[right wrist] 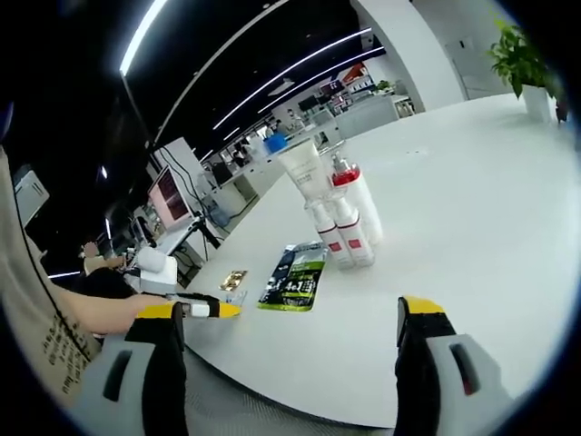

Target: Arrange the skincare products in the storage area until every visible bottle or jar stands upright without overlapping.

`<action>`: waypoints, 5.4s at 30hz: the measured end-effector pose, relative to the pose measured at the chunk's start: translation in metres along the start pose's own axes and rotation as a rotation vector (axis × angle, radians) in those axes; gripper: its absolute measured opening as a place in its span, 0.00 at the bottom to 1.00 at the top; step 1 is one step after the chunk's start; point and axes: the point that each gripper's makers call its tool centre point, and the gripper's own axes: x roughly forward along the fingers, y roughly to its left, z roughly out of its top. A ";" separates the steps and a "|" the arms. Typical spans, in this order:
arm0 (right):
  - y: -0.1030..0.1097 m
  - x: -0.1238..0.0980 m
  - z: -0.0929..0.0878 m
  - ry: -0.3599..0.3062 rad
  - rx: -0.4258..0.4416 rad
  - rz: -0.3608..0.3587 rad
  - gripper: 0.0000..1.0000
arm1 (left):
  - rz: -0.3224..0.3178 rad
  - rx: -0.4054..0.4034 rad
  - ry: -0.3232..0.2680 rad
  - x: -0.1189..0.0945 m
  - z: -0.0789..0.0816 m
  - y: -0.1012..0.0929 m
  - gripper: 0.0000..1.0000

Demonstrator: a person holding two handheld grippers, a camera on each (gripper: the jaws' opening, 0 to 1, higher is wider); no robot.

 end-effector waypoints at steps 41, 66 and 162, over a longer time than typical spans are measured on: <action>-0.001 -0.001 0.000 -0.001 -0.002 -0.012 0.98 | -0.082 0.056 -0.063 0.001 0.030 -0.029 0.38; -0.004 -0.001 0.001 -0.004 0.005 -0.024 0.98 | -0.069 0.036 -0.042 0.019 0.030 -0.039 0.38; 0.010 0.002 -0.007 0.041 -0.098 0.020 0.98 | -0.377 0.085 -0.190 -0.092 0.011 -0.015 0.97</action>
